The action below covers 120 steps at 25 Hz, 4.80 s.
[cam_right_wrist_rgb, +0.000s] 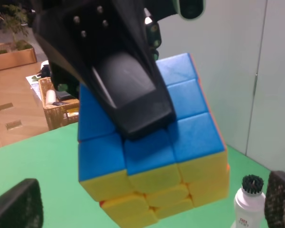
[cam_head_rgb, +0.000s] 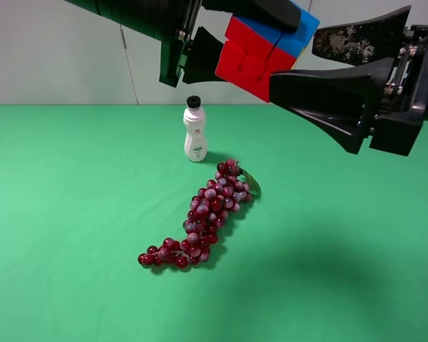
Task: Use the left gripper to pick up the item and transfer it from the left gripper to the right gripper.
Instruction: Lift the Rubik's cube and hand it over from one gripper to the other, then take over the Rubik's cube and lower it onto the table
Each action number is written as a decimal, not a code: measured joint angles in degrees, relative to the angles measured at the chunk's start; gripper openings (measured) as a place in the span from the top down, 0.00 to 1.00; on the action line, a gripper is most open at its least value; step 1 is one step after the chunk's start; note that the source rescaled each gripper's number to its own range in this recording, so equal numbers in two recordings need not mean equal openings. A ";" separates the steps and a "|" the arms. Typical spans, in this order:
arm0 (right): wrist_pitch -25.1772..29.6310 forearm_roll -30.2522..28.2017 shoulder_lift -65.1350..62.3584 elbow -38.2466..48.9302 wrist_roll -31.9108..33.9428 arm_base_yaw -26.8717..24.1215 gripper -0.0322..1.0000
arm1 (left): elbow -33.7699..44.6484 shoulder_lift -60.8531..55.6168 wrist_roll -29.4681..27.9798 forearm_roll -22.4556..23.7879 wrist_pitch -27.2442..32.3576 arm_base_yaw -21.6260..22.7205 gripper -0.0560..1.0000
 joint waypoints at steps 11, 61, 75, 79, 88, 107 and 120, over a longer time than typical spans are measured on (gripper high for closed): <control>1.70 1.97 0.00 0.00 -2.78 0.00 0.00 | 0.00 3.56 4.74 -7.27 -2.04 -5.25 0.95; -1.88 1.30 10.72 -0.18 -4.05 0.00 0.00 | 6.42 11.64 22.15 -18.90 -2.36 -3.49 0.95; -1.88 -0.19 10.72 -0.18 -3.79 0.00 0.00 | 6.42 11.64 22.67 -20.00 -0.35 -2.48 0.95; -2.03 -0.83 10.72 -0.18 -3.14 0.00 0.11 | 6.42 11.64 22.72 -19.94 0.03 -2.48 0.95; -3.51 -1.58 10.72 -0.18 -3.14 0.00 0.76 | 6.74 11.68 22.34 -19.37 1.07 -2.48 0.95; -2.91 -2.79 10.74 -0.33 -2.94 0.00 0.97 | 6.74 11.70 20.39 -20.15 -0.80 -2.43 0.50; -3.09 -3.75 10.74 -0.33 -2.94 0.00 0.97 | 6.74 11.65 19.92 -20.44 -1.50 -1.56 0.20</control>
